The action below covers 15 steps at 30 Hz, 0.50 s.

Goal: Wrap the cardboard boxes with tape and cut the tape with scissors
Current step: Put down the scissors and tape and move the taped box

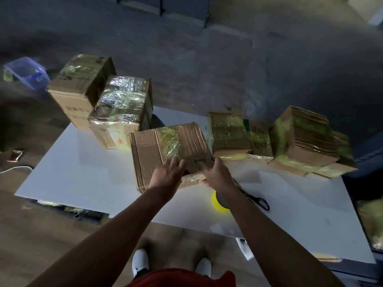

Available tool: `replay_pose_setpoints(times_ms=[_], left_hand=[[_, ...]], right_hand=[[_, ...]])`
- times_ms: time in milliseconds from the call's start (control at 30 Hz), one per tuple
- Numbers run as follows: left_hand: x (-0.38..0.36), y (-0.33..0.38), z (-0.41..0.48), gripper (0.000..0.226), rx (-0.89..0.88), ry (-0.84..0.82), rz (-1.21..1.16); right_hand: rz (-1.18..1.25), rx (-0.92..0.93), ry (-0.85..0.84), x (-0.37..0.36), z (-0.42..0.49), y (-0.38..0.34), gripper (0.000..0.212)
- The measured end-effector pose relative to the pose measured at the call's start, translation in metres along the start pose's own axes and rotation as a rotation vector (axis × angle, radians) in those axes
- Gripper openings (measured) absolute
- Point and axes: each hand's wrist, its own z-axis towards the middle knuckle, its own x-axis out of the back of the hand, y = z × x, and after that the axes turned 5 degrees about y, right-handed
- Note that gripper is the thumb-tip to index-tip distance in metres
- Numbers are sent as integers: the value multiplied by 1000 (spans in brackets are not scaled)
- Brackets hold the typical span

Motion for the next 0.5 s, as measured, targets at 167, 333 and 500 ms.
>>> replay_pose_setpoints(times_ms=[167,333,500], left_hand=[[15,-7,-2,53,28,-21,-315],[32,-33,5,45,212,168,-258],[23,-51,1,99,462,-102,-310]], right_hand=[[50,-47,-2,2,9,-2,45],[-211,39,-168,27,26,-8,28],[-348,177,57,8,20,-32,48]])
